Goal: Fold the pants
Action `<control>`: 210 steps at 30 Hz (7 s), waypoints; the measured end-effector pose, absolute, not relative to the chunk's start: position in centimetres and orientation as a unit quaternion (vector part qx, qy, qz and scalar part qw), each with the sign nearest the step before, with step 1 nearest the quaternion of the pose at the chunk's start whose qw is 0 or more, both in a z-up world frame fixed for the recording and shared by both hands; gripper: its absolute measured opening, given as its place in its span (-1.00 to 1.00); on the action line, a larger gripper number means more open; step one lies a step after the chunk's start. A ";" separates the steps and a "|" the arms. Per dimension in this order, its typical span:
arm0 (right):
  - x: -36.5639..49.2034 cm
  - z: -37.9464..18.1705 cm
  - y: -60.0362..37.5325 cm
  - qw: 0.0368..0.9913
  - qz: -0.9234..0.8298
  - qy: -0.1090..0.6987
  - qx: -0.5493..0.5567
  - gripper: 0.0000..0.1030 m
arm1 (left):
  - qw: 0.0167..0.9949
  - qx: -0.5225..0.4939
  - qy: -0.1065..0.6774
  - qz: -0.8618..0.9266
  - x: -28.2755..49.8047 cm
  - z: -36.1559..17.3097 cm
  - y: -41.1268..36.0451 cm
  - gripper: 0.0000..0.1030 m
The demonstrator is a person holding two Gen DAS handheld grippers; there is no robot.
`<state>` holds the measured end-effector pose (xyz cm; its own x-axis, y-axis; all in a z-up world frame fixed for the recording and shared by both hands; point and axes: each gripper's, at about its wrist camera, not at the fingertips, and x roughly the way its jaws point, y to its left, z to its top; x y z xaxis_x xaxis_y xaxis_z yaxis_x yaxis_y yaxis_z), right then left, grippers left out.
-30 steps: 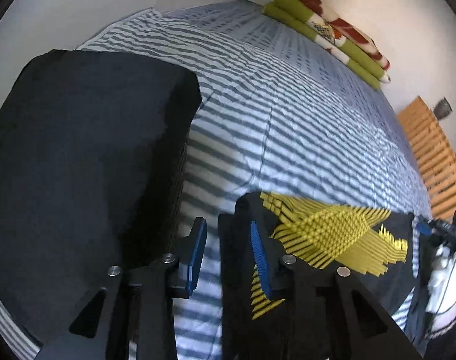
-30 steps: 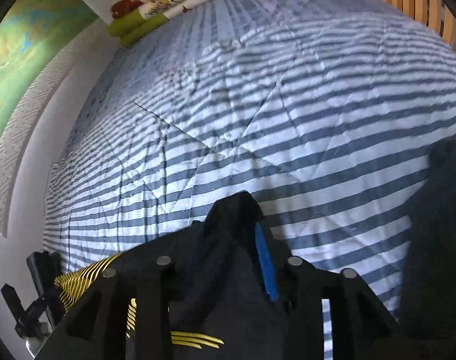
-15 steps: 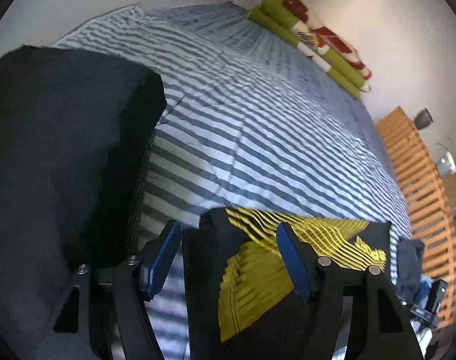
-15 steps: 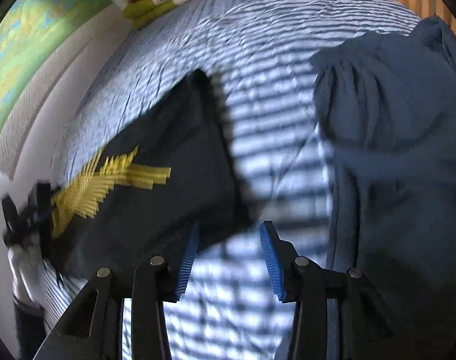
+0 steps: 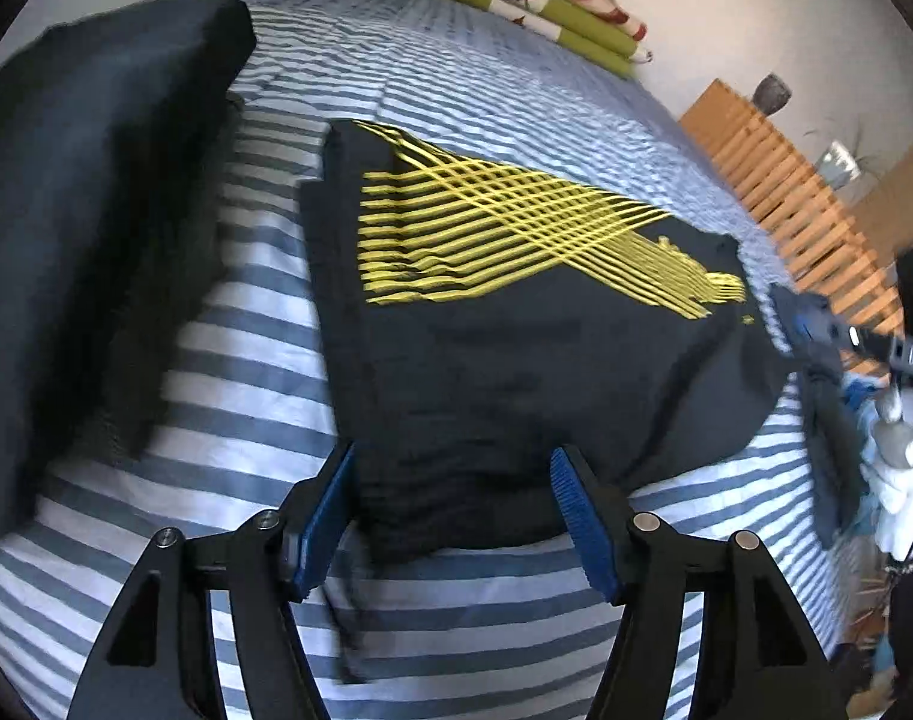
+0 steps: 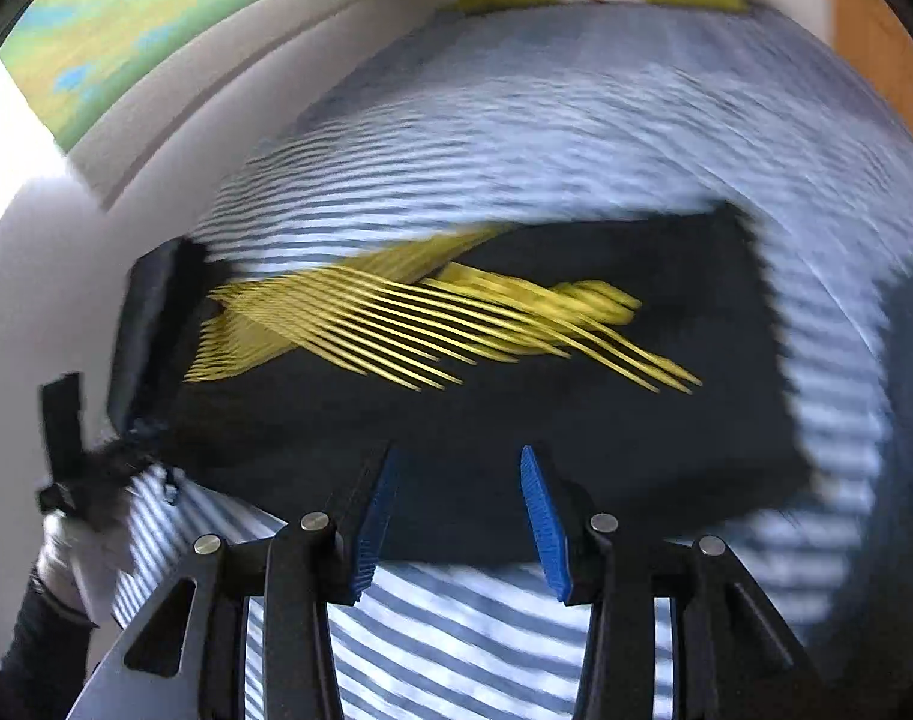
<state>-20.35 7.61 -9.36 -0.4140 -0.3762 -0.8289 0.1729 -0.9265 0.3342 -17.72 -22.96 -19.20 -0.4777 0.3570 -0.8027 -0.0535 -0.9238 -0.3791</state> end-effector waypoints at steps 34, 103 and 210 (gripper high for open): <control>-34.8 -11.9 -24.7 0.191 -0.804 0.116 0.552 -0.92 | 0.196 -0.425 -0.235 0.852 -15.7 -19.8 -26.4 -0.74; -16.8 -16.6 20.3 -0.054 -0.830 -0.273 0.484 -0.56 | 0.016 -0.495 -0.181 0.850 -17.3 -19.6 -26.5 0.58; -17.0 -10.1 -7.5 0.224 -0.863 -0.119 0.437 -0.26 | 0.164 -0.458 -0.188 0.853 -19.1 -14.4 -27.6 0.24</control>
<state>-16.99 -7.53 -10.07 -0.5178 -0.4910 -0.7005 0.2839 -0.8711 0.4007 -19.06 -27.55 -14.38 -0.5258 0.4524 -0.7203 -0.1075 -0.8754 -0.4713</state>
